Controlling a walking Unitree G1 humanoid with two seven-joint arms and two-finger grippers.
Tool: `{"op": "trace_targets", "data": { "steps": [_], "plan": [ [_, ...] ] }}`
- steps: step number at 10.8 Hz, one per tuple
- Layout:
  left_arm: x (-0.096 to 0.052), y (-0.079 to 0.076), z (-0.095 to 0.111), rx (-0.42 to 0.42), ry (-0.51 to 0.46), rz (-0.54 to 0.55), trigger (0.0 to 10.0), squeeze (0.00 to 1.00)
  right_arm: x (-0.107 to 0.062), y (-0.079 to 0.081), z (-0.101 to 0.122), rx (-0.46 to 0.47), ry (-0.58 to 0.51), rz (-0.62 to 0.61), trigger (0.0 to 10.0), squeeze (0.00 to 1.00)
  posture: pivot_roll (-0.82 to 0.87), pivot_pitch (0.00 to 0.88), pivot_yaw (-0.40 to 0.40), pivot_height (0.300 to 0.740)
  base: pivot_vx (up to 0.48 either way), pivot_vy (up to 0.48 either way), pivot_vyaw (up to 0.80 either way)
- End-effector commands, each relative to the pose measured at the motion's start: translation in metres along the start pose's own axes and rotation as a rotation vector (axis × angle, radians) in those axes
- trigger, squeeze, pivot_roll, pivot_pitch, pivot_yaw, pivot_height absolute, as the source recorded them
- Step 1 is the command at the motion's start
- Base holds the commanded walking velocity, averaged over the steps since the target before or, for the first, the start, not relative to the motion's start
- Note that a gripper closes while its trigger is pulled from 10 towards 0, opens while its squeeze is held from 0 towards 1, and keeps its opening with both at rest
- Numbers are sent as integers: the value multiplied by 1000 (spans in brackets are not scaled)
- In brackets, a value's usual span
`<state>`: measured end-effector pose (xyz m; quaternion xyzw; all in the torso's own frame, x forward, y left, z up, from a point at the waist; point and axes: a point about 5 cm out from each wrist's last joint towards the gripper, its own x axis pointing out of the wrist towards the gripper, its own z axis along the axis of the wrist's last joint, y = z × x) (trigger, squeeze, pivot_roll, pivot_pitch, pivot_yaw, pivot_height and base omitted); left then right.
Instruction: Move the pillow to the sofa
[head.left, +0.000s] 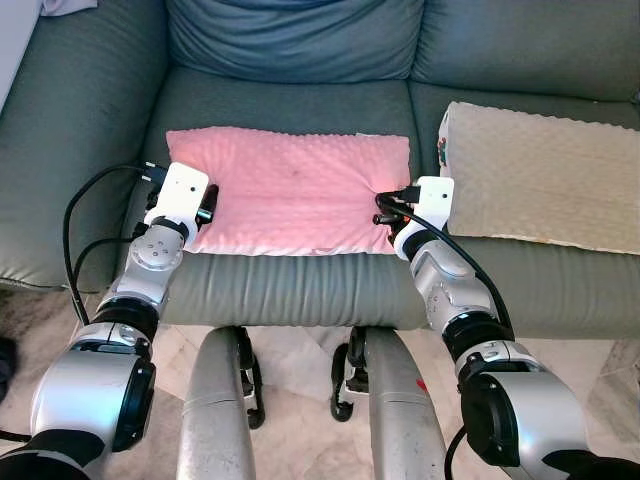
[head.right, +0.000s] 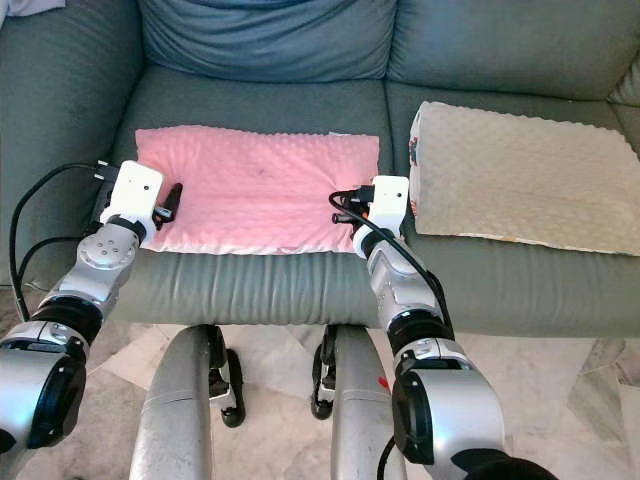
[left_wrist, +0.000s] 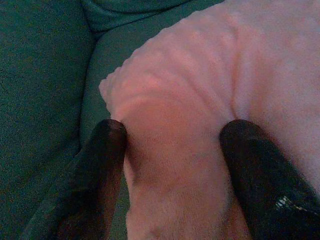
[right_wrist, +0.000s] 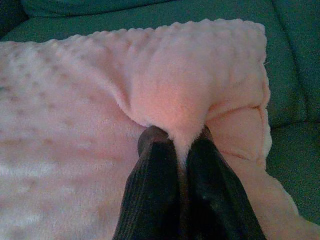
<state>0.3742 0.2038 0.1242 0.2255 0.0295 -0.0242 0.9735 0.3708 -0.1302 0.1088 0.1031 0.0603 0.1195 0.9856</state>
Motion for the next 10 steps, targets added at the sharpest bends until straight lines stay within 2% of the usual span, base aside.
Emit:
{"op": "trace_targets", "data": {
  "steps": [1,6,7,10],
  "plan": [
    [-2,-6,-9,8,43,-31,10000,0,1,3,-10,-7,57,8,10000,0,16,360,-74,636,0,0,0],
    [-2,-6,-9,2,42,-32,10000,0,1,9,-11,18,43,36,10000,0,19,358,-79,636,0,0,0],
    [-2,-6,-9,1,42,-32,10000,0,0,9,-11,30,38,43,10000,1000,19,357,-80,636,0,0,0],
    [-2,-6,-10,-3,44,-34,10000,0,0,9,-11,38,34,43,10000,1000,17,360,-80,636,0,0,0]
  ]
}}
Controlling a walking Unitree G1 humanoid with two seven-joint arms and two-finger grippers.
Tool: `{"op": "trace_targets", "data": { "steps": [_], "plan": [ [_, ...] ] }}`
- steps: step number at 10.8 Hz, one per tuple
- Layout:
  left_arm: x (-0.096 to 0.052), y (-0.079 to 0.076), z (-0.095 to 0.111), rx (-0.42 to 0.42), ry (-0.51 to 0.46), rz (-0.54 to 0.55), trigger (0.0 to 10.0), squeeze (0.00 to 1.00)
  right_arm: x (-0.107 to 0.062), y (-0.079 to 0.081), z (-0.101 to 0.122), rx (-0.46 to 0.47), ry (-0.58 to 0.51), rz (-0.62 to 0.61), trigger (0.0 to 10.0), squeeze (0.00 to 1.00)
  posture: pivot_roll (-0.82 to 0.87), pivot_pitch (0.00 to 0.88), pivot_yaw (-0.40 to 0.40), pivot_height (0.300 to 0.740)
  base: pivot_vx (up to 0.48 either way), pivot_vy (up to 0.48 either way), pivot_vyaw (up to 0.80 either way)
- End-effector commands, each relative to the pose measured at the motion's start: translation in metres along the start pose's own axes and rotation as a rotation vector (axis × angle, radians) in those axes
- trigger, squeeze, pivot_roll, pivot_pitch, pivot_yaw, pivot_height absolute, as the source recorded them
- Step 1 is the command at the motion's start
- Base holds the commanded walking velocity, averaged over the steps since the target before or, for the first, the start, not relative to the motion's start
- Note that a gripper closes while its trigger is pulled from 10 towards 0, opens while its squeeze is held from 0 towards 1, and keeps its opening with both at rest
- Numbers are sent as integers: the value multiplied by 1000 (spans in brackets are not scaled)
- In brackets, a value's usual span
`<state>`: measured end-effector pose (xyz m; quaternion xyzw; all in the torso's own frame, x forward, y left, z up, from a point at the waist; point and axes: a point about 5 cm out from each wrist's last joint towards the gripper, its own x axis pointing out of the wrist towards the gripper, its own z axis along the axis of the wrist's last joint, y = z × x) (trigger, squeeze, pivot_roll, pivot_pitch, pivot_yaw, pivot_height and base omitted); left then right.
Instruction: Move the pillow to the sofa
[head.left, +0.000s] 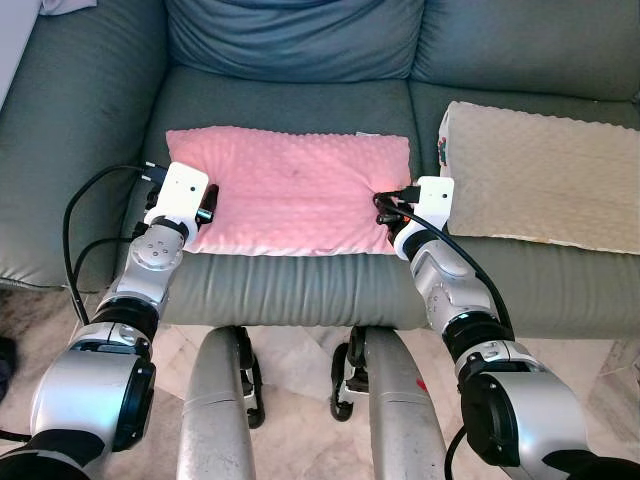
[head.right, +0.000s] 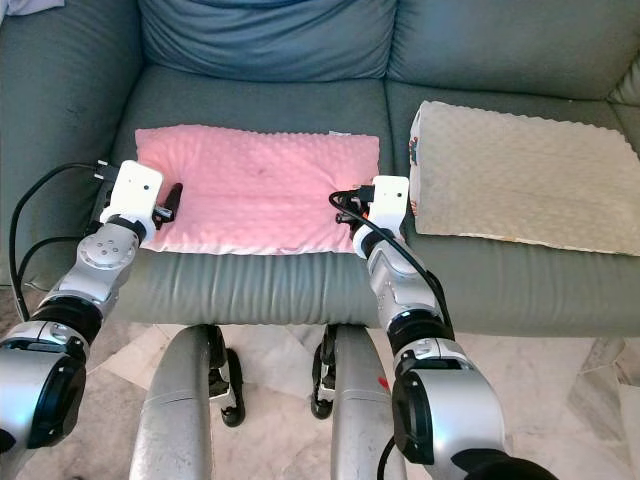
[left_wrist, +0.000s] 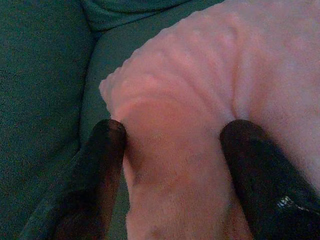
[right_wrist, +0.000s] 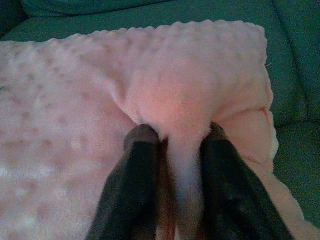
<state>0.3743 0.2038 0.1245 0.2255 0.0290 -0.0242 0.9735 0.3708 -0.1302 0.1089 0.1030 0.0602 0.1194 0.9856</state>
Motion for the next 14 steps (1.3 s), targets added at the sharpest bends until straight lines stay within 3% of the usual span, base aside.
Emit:
{"op": "trace_targets", "data": {
  "steps": [1,5,9,10,11,14],
  "plan": [
    [-2,-7,-10,-5,45,-36,10000,0,0,10,-11,41,33,44,10000,1000,16,361,-80,636,0,0,0],
    [-3,-6,-9,-10,32,-36,10000,0,2,20,-4,45,-15,72,10000,1000,12,364,-79,636,0,0,0],
    [-3,-6,-10,-12,37,-29,10000,0,3,22,-7,24,5,72,10000,1000,9,365,-84,636,0,0,0],
    [-3,-6,-10,-13,38,-31,10000,0,3,22,-8,10,15,74,10000,639,8,365,-84,636,0,0,0],
    [-3,-7,-10,-16,39,-33,10000,0,2,23,-12,6,36,77,10000,0,8,365,-84,636,0,0,0],
    [-3,-8,-10,-16,39,-33,10000,0,2,23,-13,6,38,76,10000,0,8,365,-84,636,0,0,0]
  ]
}}
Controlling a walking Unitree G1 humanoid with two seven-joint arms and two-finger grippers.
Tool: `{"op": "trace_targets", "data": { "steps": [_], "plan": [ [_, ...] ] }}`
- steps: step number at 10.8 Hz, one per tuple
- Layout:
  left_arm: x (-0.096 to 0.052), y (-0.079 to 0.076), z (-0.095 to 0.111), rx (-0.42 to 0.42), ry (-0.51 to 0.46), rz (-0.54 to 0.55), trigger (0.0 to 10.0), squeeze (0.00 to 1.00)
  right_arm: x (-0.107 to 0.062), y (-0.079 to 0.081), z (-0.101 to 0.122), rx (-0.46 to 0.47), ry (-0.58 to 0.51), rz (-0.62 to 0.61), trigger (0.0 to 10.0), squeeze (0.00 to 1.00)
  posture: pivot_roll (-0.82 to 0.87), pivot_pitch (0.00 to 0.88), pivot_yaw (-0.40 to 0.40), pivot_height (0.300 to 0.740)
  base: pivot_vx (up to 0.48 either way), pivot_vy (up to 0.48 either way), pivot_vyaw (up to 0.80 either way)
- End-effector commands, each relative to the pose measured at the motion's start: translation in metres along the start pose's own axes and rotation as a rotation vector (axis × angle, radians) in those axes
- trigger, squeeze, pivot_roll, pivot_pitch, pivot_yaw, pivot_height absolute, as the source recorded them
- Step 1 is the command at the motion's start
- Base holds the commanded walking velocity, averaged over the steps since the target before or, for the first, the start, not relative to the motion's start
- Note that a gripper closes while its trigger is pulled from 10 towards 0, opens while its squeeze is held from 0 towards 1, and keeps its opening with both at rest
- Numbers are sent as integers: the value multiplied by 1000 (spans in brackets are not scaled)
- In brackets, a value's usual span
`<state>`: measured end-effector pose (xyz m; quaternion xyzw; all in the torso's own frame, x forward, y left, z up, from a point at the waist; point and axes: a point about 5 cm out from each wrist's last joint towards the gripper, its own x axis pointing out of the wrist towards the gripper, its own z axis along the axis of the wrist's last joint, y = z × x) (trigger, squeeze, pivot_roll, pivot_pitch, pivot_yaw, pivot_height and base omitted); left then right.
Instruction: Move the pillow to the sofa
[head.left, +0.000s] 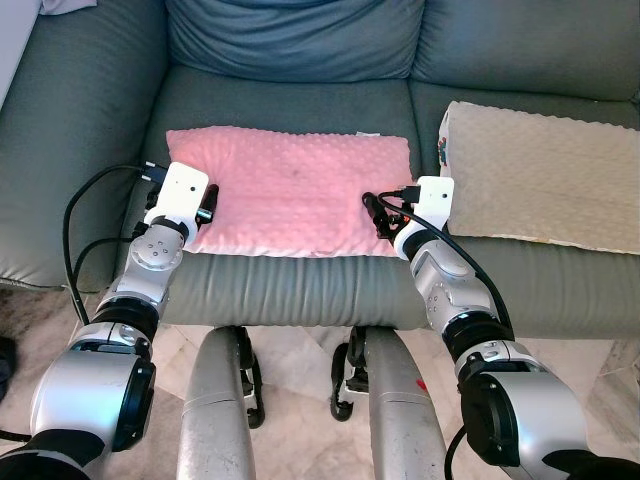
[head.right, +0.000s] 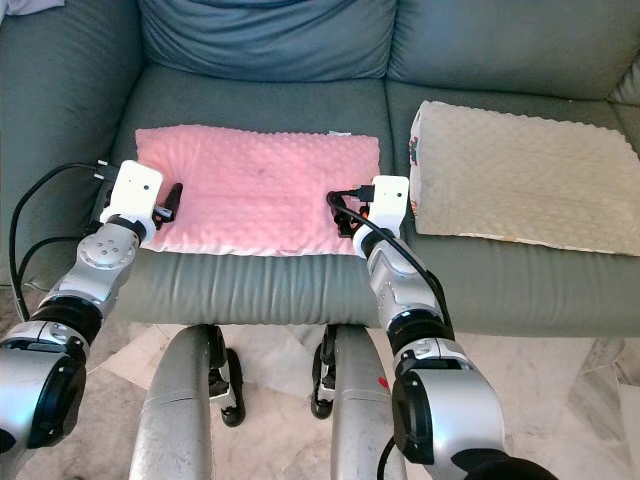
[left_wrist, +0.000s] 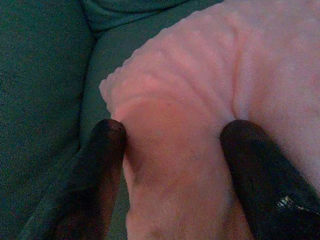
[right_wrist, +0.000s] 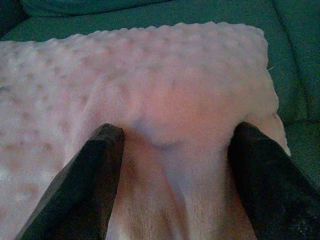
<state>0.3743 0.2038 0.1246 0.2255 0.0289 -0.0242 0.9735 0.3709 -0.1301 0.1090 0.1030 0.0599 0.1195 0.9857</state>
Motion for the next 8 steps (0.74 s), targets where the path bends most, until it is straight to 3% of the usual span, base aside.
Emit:
{"op": "trace_targets", "data": {
  "steps": [1,8],
  "plan": [
    [-3,-8,-10,-16,39,-33,10000,0,2,22,-13,6,39,76,10000,0,8,365,-84,636,0,0,0],
    [-3,-8,-10,-16,39,-33,10000,0,2,22,-13,6,39,76,10000,0,8,365,-84,636,0,0,0]
  ]
}}
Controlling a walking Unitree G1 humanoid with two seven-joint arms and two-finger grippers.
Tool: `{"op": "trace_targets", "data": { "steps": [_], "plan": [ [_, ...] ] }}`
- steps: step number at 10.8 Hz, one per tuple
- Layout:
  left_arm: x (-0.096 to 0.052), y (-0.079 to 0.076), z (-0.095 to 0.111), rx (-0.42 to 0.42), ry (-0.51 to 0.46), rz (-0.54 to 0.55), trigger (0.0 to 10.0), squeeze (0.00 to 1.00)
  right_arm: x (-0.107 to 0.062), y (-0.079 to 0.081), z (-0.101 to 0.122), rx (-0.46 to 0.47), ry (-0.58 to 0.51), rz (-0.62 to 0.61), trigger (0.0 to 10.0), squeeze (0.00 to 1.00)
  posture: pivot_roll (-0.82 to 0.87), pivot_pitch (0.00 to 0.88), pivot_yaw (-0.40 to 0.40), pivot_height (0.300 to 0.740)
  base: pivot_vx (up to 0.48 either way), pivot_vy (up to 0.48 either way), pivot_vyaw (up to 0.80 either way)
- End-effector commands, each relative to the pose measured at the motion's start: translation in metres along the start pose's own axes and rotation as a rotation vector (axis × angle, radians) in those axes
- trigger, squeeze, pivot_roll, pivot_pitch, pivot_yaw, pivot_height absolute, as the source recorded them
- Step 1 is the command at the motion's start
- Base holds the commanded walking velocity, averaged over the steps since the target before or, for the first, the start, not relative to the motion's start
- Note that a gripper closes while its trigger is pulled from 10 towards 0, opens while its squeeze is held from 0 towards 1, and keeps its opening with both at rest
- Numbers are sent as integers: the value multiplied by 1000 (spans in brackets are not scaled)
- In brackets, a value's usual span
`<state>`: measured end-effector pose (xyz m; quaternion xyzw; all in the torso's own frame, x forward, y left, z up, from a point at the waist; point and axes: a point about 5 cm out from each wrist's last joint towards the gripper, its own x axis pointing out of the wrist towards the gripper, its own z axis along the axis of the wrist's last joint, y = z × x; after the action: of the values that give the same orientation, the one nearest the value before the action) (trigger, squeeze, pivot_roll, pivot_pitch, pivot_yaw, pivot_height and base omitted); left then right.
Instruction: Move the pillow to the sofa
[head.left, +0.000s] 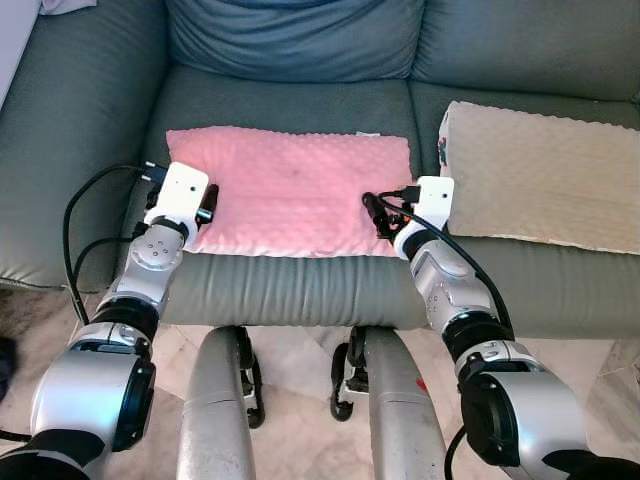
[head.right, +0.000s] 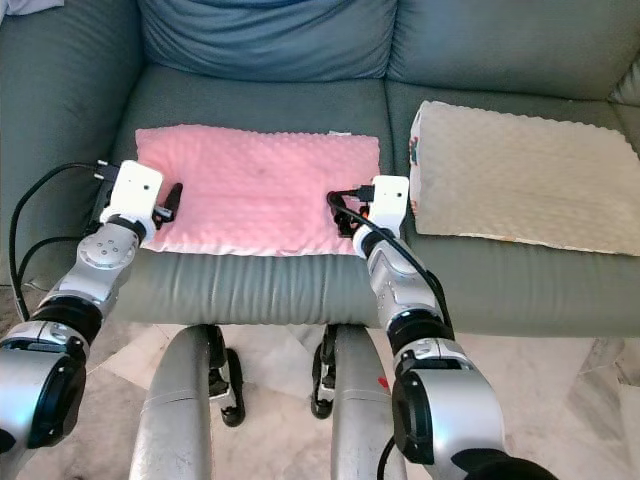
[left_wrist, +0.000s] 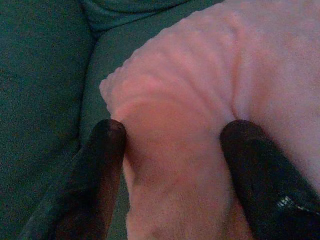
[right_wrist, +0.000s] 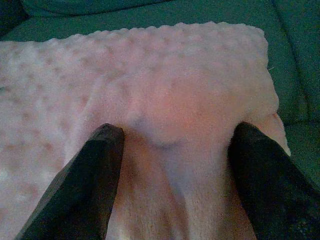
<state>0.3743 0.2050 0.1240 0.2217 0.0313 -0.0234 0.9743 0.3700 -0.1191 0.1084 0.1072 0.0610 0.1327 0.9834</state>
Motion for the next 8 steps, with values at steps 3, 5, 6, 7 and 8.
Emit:
{"op": "trace_targets", "data": {
  "steps": [3,5,6,7,8],
  "plan": [
    [-4,-12,-13,-31,51,-49,10000,0,-1,9,-14,2,46,8,10000,0,9,369,-80,636,0,0,0],
    [-4,-12,-12,-35,49,-51,10000,0,-1,9,-14,-1,47,0,10000,0,11,367,-80,636,0,0,0],
    [-4,-12,-11,-36,47,-52,10000,0,-1,9,-13,-4,44,-2,10000,0,10,365,-80,636,0,0,0],
    [-4,-12,-11,-38,45,-53,10000,0,-1,9,-12,-7,33,-6,10000,0,10,360,-79,636,0,0,0],
    [-3,-5,-7,-53,12,-21,10000,0,-1,6,-4,-16,-9,-9,10000,0,8,342,-77,636,0,0,0]
  ]
}}
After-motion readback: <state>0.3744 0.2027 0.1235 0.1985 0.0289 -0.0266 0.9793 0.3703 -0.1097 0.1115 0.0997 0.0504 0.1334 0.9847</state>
